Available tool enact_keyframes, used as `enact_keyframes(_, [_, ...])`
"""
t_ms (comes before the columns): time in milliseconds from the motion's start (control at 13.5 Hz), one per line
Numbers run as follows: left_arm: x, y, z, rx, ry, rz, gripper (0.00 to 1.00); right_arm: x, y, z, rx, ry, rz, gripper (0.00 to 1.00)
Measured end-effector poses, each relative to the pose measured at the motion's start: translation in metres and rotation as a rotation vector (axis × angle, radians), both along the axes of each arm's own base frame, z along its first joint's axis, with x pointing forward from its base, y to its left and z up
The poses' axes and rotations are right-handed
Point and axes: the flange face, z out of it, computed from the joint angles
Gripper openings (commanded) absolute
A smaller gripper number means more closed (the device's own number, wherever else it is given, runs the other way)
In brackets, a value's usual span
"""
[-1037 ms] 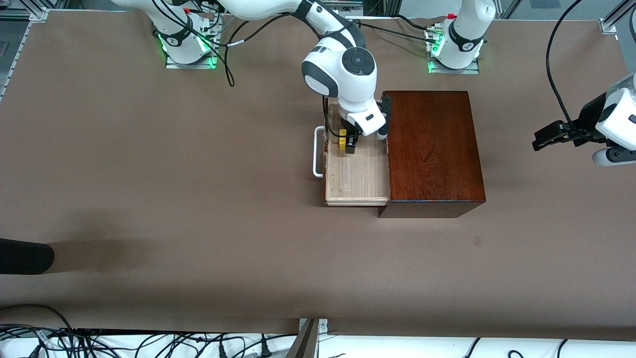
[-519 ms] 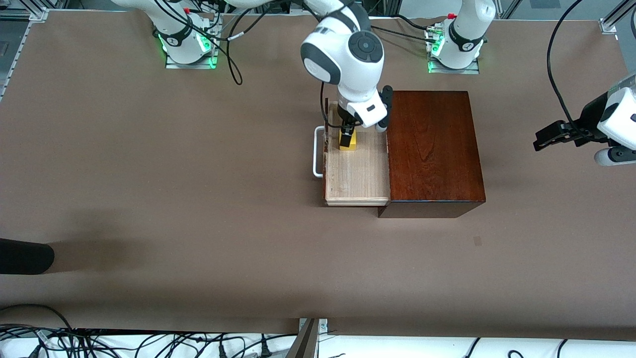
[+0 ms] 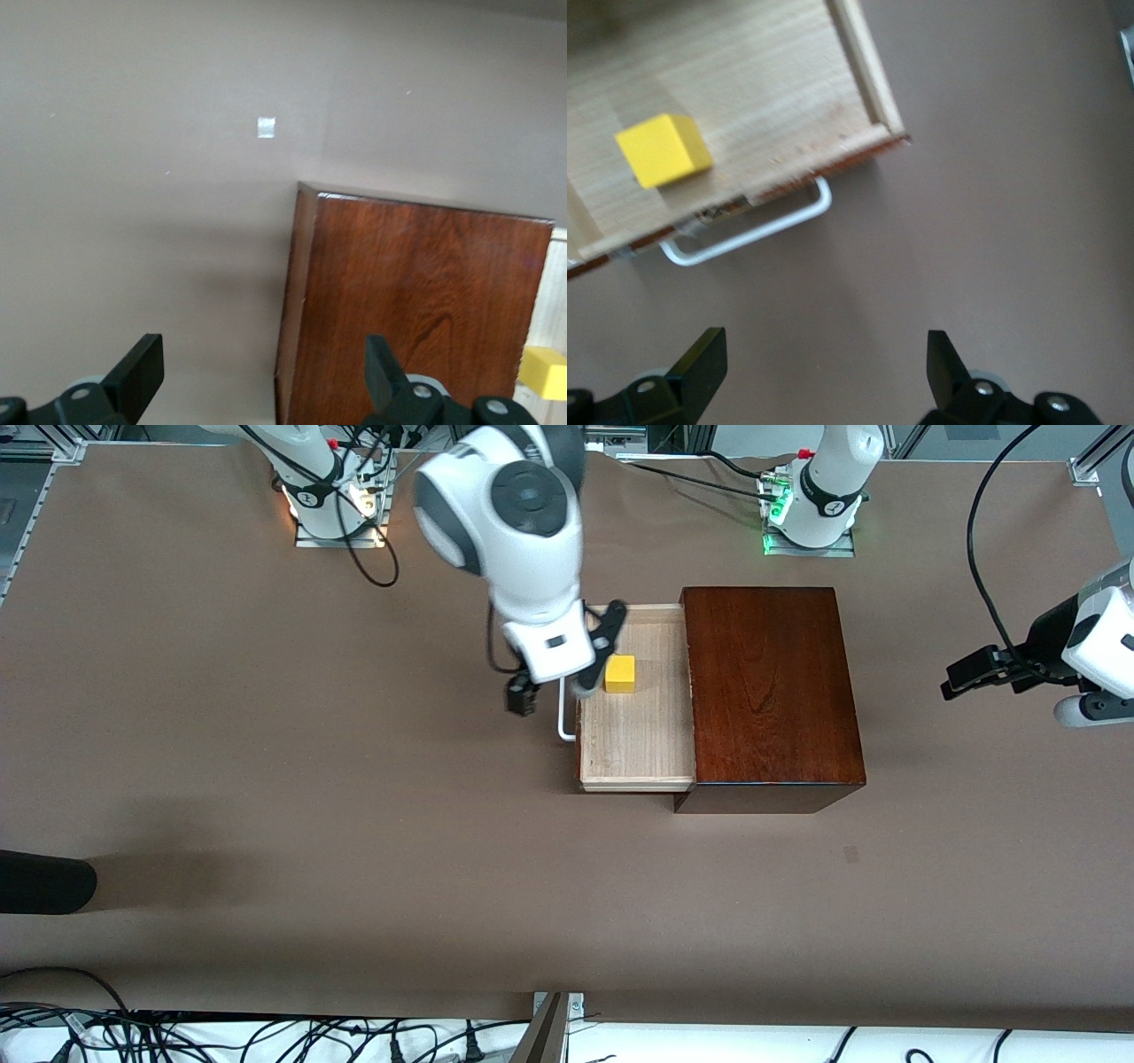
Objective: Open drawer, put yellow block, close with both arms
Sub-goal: 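Withdraw the right gripper from the drawer while the left gripper moves toward the box, then lower the left gripper to the drawer front beside the handle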
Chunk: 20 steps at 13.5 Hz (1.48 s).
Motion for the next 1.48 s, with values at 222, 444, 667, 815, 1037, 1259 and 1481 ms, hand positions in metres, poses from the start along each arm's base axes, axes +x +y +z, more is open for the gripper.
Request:
enact_keyframes(222, [0.008, -0.005, -0.003, -0.034, -0.009, 0.004, 1.0, 0.031, -0.052, 0.003, -0.017, 0.038, -0.088, 1.0])
enact_keyframes(444, [0.007, -0.032, 0.007, -0.04, -0.004, 0.022, 1.0, 0.06, -0.097, 0.003, -0.011, 0.046, -0.165, 1.0])
enact_keyframes(667, [-0.003, -0.099, 0.023, -0.038, 0.023, 0.079, 1.0, 0.083, -0.15, 0.008, -0.008, 0.05, -0.245, 1.0])
enact_keyframes(815, [-0.013, -0.149, 0.023, -0.029, 0.047, 0.142, 1.0, 0.088, -0.193, 0.021, 0.024, 0.039, -0.309, 1.0])
enact_keyframes(1037, [-0.032, -0.23, 0.009, 0.0, 0.096, 0.26, 1.0, 0.084, -0.277, 0.05, 0.126, 0.004, -0.44, 1.0])
enact_keyframes(1259, [-0.058, -0.326, -0.019, 0.052, 0.141, 0.372, 1.0, 0.059, -0.333, 0.073, 0.141, -0.009, -0.615, 1.0])
enact_keyframes(1481, [-0.076, -0.404, -0.055, 0.094, 0.154, 0.437, 1.0, 0.038, -0.362, 0.09, 0.142, -0.023, -0.801, 1.0])
